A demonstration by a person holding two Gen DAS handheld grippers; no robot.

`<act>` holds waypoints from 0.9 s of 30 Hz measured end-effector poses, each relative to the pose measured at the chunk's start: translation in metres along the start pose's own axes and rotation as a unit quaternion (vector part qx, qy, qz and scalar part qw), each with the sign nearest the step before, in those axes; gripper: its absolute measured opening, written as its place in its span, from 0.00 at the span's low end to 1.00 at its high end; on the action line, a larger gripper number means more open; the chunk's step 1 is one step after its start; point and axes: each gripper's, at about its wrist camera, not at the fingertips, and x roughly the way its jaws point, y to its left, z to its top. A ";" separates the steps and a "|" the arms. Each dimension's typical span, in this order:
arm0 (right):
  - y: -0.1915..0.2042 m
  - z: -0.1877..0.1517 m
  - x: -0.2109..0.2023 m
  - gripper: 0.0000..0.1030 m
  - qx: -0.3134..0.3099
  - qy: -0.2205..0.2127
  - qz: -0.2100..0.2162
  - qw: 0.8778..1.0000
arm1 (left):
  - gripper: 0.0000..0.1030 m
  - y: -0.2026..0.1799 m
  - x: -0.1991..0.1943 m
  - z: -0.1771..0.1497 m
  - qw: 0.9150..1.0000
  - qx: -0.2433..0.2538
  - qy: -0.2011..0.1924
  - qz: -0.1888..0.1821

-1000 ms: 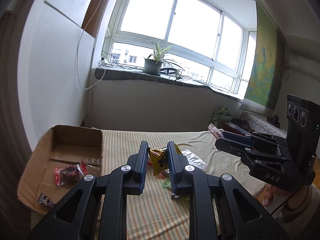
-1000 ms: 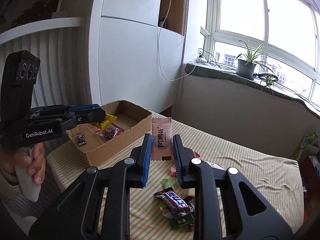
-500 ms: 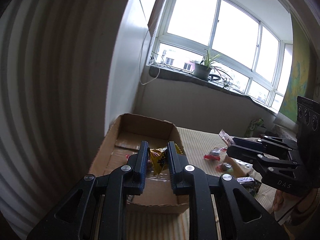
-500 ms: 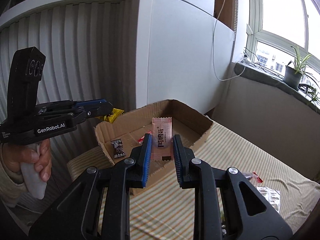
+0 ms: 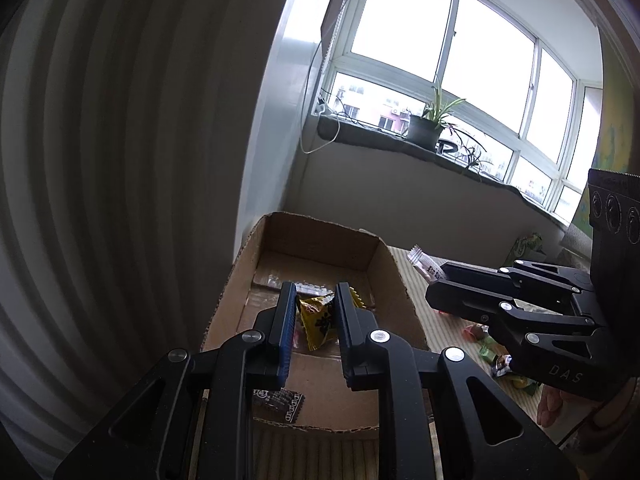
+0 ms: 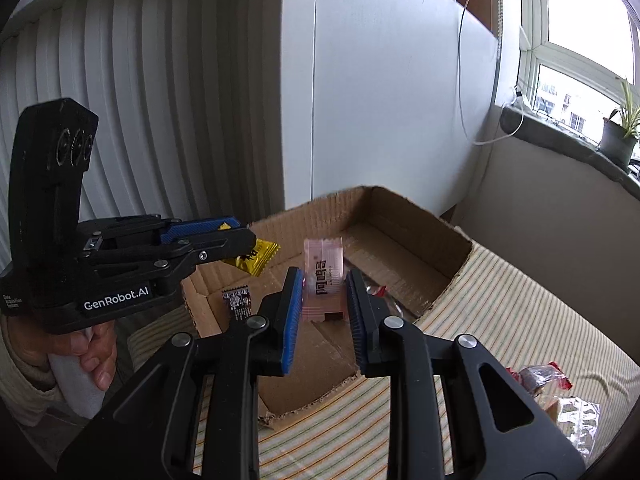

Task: Organize snacks
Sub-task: 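Open the right gripper over the box while the left releases the yellow candy, then move both grippers back from the box toward the snack pile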

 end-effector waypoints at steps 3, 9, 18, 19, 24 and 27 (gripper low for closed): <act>0.002 -0.007 0.006 0.45 -0.007 0.005 -0.020 1.000 | 0.28 0.002 0.008 -0.006 1.000 -0.002 0.017 0.014; 0.003 -0.011 -0.003 0.54 -0.008 0.002 -0.026 1.000 | 0.60 0.005 -0.005 -0.009 0.999 -0.008 0.005 0.036; 0.018 -0.013 -0.028 0.85 -0.011 -0.020 -0.032 0.999 | 0.65 0.008 -0.027 -0.004 0.998 -0.022 -0.011 0.054; 0.019 -0.014 -0.032 0.87 -0.011 -0.023 -0.035 0.999 | 0.66 0.008 -0.030 -0.004 0.998 -0.024 -0.012 0.058; 0.024 -0.019 -0.048 0.97 -0.007 -0.031 -0.051 0.998 | 0.68 0.003 -0.041 -0.006 0.997 -0.029 -0.012 0.071; 0.024 -0.027 -0.061 0.98 -0.006 -0.037 -0.060 0.998 | 0.68 -0.007 -0.045 -0.006 0.997 -0.023 -0.014 0.075</act>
